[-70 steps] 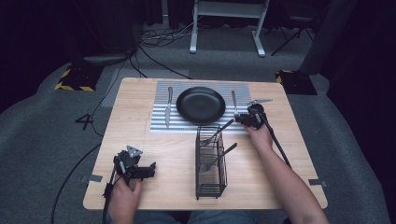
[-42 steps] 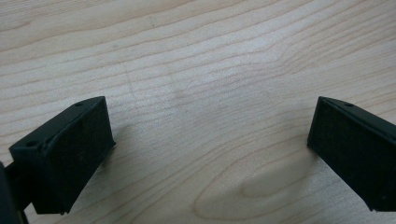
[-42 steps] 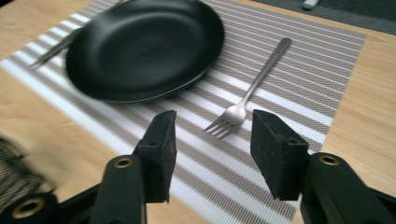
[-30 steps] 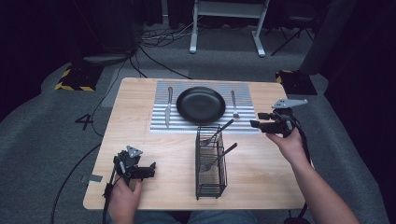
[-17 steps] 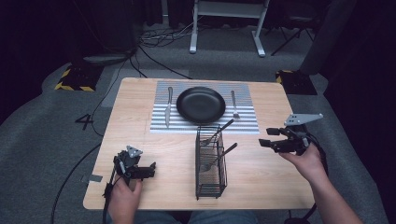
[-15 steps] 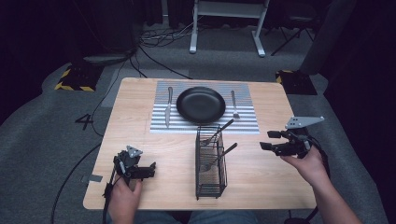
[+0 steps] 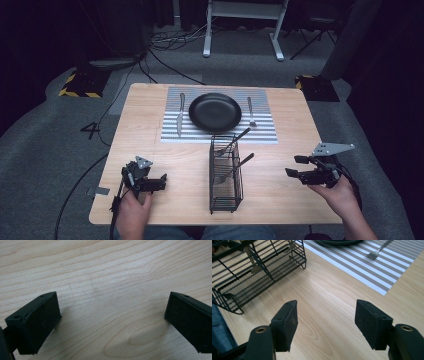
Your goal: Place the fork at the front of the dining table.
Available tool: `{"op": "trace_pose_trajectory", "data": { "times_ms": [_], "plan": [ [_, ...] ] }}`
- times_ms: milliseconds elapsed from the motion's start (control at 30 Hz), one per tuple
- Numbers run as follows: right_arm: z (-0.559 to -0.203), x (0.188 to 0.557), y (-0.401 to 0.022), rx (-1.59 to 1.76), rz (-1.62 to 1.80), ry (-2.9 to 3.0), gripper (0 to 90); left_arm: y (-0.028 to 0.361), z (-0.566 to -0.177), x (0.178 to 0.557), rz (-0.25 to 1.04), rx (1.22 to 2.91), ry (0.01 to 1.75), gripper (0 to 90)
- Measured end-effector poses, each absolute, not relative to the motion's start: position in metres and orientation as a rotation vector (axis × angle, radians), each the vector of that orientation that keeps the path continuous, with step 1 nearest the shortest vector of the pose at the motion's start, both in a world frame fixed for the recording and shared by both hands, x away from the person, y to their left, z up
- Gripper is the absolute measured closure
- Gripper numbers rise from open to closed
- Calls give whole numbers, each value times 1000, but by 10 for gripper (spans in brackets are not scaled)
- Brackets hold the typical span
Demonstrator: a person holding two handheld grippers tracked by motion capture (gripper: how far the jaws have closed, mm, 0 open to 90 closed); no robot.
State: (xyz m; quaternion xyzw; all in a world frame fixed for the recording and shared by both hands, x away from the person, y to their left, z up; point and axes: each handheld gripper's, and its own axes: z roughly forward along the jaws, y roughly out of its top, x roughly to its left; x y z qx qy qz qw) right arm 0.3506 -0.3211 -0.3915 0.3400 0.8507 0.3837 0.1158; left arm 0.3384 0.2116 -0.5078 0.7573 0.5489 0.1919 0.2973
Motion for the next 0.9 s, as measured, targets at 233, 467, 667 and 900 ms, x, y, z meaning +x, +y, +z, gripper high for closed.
{"op": "trace_pose_trajectory", "data": {
  "times_ms": [233,467,667,900],
  "plan": [
    [-415,342,-329,1007,1140,2474,363,212,-508,338,510,2013,1459,2],
    [-450,337,-338,1010,1105,2406,376,212,-508,338,510,2013,1459,2],
    [-481,342,-346,1083,1105,2400,377,212,-508,338,511,2013,1459,2],
    [-504,343,-349,1014,1082,2379,371,212,-508,338,510,2013,1459,2]
  ]
}}
